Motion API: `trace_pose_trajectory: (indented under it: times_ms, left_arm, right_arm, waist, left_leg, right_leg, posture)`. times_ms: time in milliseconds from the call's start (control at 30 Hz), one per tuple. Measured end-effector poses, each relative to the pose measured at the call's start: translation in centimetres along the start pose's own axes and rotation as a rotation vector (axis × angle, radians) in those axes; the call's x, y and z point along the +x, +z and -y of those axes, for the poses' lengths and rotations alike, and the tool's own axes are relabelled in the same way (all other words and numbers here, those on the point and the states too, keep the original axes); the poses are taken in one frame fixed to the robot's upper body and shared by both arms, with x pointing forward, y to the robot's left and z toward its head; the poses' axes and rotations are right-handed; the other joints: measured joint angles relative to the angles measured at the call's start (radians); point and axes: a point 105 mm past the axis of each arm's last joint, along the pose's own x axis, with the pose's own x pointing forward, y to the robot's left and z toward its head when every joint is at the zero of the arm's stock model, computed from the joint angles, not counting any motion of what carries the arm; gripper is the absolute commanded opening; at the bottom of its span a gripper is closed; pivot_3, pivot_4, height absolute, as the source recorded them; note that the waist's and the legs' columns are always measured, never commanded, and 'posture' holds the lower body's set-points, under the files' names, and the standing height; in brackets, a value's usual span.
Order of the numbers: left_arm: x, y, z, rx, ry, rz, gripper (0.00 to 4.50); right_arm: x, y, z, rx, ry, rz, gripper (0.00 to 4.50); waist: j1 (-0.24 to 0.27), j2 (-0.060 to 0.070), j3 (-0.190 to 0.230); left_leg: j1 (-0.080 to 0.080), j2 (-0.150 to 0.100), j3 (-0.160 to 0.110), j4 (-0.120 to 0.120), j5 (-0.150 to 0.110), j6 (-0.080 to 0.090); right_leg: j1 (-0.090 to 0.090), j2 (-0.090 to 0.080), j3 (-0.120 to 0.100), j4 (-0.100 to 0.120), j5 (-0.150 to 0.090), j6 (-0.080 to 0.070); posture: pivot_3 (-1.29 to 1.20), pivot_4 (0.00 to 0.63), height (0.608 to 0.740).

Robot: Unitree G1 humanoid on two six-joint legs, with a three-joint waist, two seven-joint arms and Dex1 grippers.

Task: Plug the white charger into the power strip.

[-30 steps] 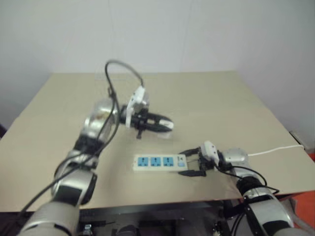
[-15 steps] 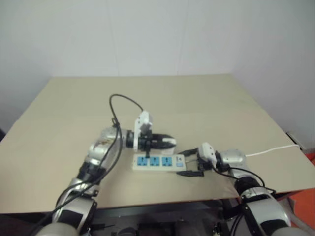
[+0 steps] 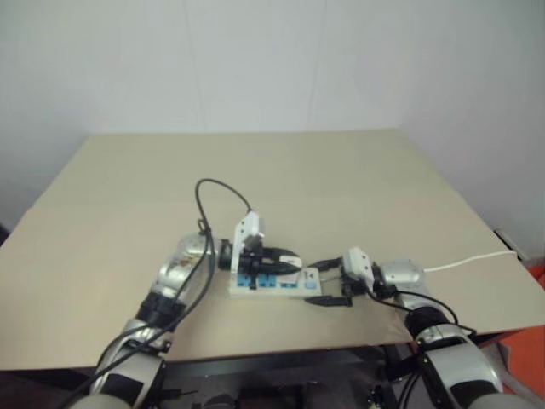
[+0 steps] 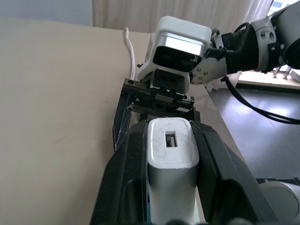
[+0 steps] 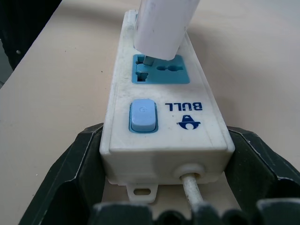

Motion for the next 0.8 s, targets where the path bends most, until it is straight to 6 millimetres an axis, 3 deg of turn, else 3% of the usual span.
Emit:
trace_pose_trajectory:
  times_ms: [800]
  left_arm:
    - [0.2, -1.3, 0.7, 0.059, -0.059, 0.006, 1.02]
  right_arm:
    - [0.1, -0.4, -0.2, 0.009, -0.012, -0.009, 3.41]
  waist:
    - [0.002, -0.005, -0.012]
  left_leg:
    - [0.001, 0.001, 0.000, -0.003, 0.000, 0.000]
  right_leg:
    - [0.000, -0.002, 0.000, -0.002, -0.002, -0.001]
  posture:
    - [0.00, 0.150, 0.740]
